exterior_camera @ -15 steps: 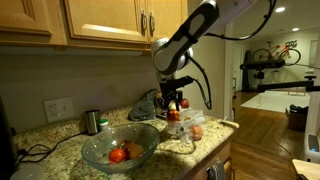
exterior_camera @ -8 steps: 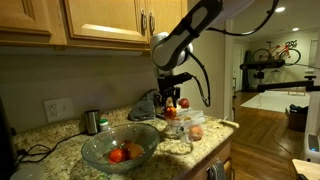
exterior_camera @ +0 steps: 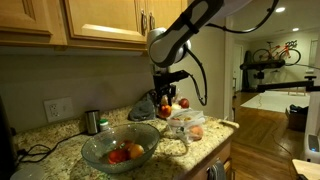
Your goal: Pick a peach from the bag and place it in the bowl
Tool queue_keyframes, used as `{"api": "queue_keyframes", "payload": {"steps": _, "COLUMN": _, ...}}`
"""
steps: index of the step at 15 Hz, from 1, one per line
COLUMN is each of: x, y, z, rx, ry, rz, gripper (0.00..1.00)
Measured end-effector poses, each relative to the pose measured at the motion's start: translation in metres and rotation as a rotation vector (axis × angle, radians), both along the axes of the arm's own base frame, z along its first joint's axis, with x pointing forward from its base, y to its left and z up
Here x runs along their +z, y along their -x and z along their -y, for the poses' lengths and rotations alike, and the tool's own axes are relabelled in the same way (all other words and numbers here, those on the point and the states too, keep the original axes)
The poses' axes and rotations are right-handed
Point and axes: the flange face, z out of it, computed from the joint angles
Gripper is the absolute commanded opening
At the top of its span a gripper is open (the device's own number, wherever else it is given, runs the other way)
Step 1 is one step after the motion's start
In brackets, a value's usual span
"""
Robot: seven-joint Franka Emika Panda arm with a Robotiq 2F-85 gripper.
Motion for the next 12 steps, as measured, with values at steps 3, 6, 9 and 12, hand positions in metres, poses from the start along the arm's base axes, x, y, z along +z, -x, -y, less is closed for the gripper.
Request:
{"api": "queue_keyframes", "payload": {"steps": 3, "x": 0.005, "y": -0.004, "z": -0.011, "rx": 0.019, "ry": -0.008, "rz": 0.016, "gripper": 0.35}}
{"api": "queue_keyframes", "payload": {"steps": 6, "x": 0.008, "y": -0.008, "z": -0.021, "rx": 0.038, "ry": -0.029, "rz": 0.027, "gripper": 0.35}}
{"api": "queue_keyframes", "payload": {"steps": 9, "x": 0.013, "y": -0.011, "z": -0.028, "rx": 0.057, "ry": -0.060, "rz": 0.038, "gripper": 0.35}}
{"api": "queue_keyframes", "payload": {"steps": 12, "x": 0.018, "y": -0.014, "z": -0.032, "rx": 0.084, "ry": -0.097, "rz": 0.051, "gripper": 0.35}}
